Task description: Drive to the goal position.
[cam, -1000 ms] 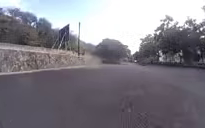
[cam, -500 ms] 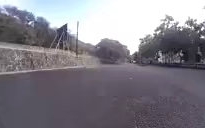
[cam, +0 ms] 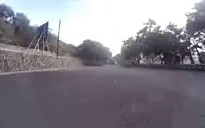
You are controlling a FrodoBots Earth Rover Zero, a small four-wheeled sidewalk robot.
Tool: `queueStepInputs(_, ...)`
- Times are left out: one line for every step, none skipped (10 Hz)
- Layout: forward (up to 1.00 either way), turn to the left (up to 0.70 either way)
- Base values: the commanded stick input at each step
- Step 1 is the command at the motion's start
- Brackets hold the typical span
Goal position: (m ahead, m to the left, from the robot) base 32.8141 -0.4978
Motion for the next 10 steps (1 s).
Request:
queueStepInputs(0.70, 0.00)
queueStepInputs(0.70, 0.00)
queueStepInputs(0.70, 0.00)
queueStepInputs(0.70, 0.00)
queueStepInputs(0.70, 0.00)
queueStepInputs(0.70, 0.00)
queueStepInputs(0.70, 0.00)
queueStepInputs(0.70, 0.00)
queueStepInputs(0.70, 0.00)
queueStepInputs(0.70, 0.00)
